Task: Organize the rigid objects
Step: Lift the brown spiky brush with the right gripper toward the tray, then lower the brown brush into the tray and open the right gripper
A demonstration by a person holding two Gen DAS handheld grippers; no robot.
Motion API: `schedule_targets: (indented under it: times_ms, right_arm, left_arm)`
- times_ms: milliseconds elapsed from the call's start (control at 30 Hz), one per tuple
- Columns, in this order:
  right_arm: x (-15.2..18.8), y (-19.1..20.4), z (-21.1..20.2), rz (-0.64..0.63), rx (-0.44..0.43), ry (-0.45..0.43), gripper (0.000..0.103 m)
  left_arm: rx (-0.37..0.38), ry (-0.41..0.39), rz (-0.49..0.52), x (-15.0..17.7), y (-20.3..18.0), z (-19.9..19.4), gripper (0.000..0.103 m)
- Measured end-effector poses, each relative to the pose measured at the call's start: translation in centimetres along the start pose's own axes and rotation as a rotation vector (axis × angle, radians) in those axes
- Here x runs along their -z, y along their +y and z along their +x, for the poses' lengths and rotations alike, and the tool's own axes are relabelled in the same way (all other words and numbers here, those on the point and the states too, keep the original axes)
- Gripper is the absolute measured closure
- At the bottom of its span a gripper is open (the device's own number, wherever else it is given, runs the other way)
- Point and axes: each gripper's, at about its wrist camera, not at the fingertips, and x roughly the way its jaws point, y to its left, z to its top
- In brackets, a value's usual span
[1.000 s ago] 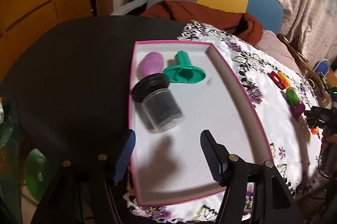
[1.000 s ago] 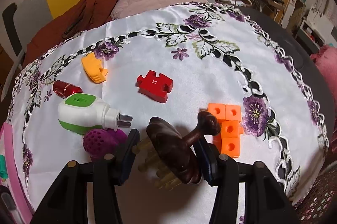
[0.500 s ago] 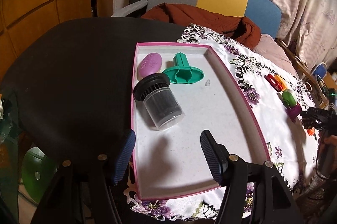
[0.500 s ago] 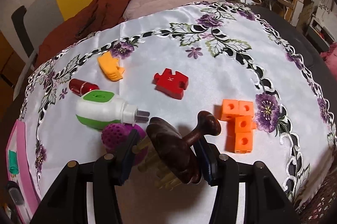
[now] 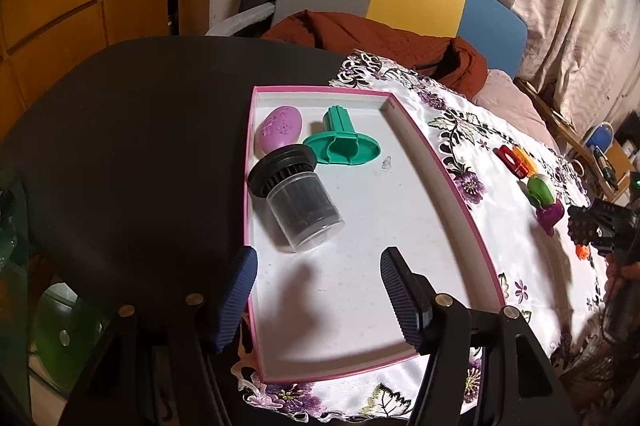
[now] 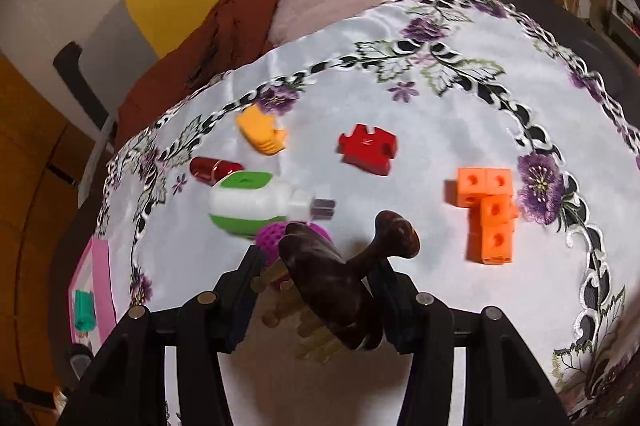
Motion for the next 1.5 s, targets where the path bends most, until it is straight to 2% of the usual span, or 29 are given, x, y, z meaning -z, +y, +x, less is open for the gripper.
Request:
schedule_targets:
  times_ms: [233,333,467,667,867,1133,1300,1367,1500]
  right_arm:
    - [2.2,3.7,-1.4,-0.14,-0.042,-0.017,0.05]
    - [2.8,6.7,-2.3,-0.217,-0.103,-0.028,0.05]
    - [4.7,12.9,-3.1,-0.375,-0.215,-0.014,0.05]
    - [9.0,22.2,-1.9,-0.569,-0.333,0.073,0.05]
    - [13.1,28.5,2.0,-0.679,-0.335,0.161,0.05]
    - [15.6,32.8,6.3,-0.719,-0.311,0.23,0.049]
    - [15.3,32.6,5.7,-0.684,-0.36,0.217,0.046]
    - [14.8,32.2,5.0,-0.66,-0.391,0.205,0.038]
    - [14.3,31.8,3.7,-0.642,-0.424,0.18,0.037]
  left_arm:
    - [-0.027,0.008,0.003,0.2,0.4,0.2,0.038]
    - [-0.042,0.013,0.0,0.2,0.5,0.2,0.038]
    - [-0.059,-0.002,-0.011,0.2,1.1,-0.4,0.038]
    - [-0.082,-0.002,-0.034,0.5,2.6,-0.8,0.038]
    - [-0.102,-0.007,-0.066,0.7,4.1,-1.1,0.038]
    - [-0.106,0.011,-0.078,1.0,4.9,-0.6,0.038]
    - [-0.105,0.012,-0.079,1.0,5.1,-0.5,0.038]
    - [-0.105,0.007,-0.078,1.0,5.1,-0.6,0.037]
    - [-0.103,0.007,-0.071,1.0,4.8,-0.7,0.037]
